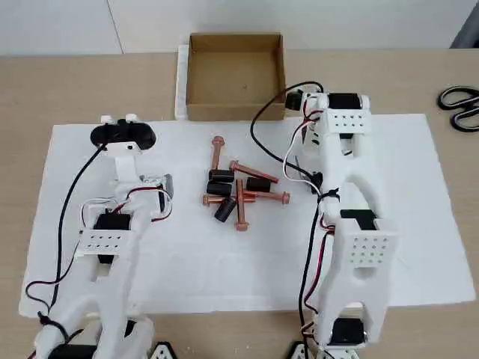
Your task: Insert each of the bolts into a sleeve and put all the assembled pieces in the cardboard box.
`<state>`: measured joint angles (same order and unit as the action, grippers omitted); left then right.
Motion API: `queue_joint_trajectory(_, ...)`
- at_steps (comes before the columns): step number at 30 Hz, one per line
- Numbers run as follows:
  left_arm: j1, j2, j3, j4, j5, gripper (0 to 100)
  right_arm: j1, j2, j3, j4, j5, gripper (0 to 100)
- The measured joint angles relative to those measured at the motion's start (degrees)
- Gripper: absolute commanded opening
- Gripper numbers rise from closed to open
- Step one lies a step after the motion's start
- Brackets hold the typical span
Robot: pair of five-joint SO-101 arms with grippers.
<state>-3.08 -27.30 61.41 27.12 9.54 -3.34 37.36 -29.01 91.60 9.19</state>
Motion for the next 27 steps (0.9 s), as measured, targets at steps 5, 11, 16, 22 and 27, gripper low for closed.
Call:
queue_joint_trajectory(5,0.0,0.0,0.0,0.0,0.0,17,-0.1,0.0,0.4,-1.8,0.0,6.2)
queue_joint_trajectory(11,0.0,0.0,0.0,0.0,0.0,17,-0.2,0.0,0.4,-1.9,0.0,10.7)
queue_joint_trajectory(16,0.0,0.0,0.0,0.0,0.0,17,-0.2,0.0,0.8,-1.9,0.0,13.4)
queue_joint_trajectory(22,0.0,0.0,0.0,0.0,0.1,17,-0.2,0.4,0.8,-1.9,0.0,13.6)
queue_joint_trajectory(27,0.0,0.0,0.0,0.0,0.1,17,-0.3,2.9,0.7,-3.3,0.0,13.4)
